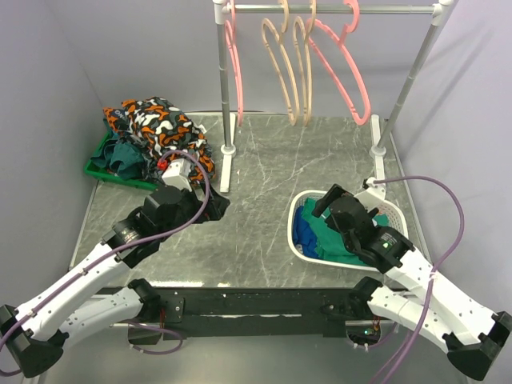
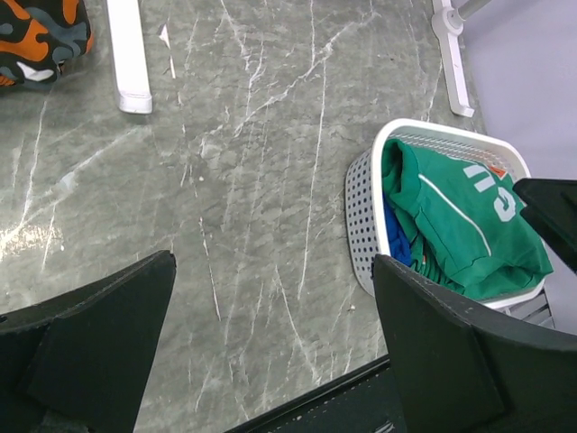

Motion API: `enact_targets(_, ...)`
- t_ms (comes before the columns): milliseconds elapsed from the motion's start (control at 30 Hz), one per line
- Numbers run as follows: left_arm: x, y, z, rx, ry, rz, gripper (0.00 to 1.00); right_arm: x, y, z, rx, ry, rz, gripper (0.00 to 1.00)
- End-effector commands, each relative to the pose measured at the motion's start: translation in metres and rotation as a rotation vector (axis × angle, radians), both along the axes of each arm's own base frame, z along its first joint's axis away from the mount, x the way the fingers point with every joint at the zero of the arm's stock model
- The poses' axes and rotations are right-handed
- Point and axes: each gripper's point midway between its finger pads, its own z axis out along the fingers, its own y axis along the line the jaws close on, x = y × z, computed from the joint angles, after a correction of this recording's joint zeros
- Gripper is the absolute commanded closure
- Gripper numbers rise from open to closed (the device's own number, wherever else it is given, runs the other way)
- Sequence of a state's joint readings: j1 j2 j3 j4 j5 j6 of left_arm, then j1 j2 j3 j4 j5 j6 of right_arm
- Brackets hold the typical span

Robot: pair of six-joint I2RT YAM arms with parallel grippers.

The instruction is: Place the shorts on the hanger

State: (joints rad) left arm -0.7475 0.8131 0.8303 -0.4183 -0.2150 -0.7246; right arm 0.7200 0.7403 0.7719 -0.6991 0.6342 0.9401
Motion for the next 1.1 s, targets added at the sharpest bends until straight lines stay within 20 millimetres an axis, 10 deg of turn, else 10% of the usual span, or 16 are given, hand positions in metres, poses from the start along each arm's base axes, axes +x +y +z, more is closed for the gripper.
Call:
enact_targets(0, 0.000, -0.001, 0.014, -0.041, -0.021, 0.008, 0.04, -0.008, -0.013, -0.026, -0.002, 0.058, -0.087, 0.00)
enact_targets(267, 0.031, 0.035, 0.020, -0.020, 0.003, 0.257, 0.04, 0.009, 0.020, -0.017, 0.059, 0.009, 0.033, 0.00)
enact_targets(500, 0.139, 0.159, 0.040, -0.019, -0.011, 0.713, 0.03, 0.020, 0.038, 0.003, 0.044, 0.003, 0.102, 0.00)
enact_targets(667, 0.210, 0.216, 0.010, -0.007, 0.097, 0.880, 0.05, 0.018, 0.039, 0.015, 0.050, -0.024, 0.128, 0.00)
enact_targets(900, 0.272, 0.209, -0.016, 0.054, 0.182, 0.802, 0.33, 0.014, 0.041, 0.029, 0.099, -0.069, 0.154, 0.00)
enact_targets(1067, 0.272, 0.197, 0.022, -0.006, 0.048, 0.727, 0.74, 0.014, 0.042, 0.035, 0.110, -0.088, 0.160, 0.00)
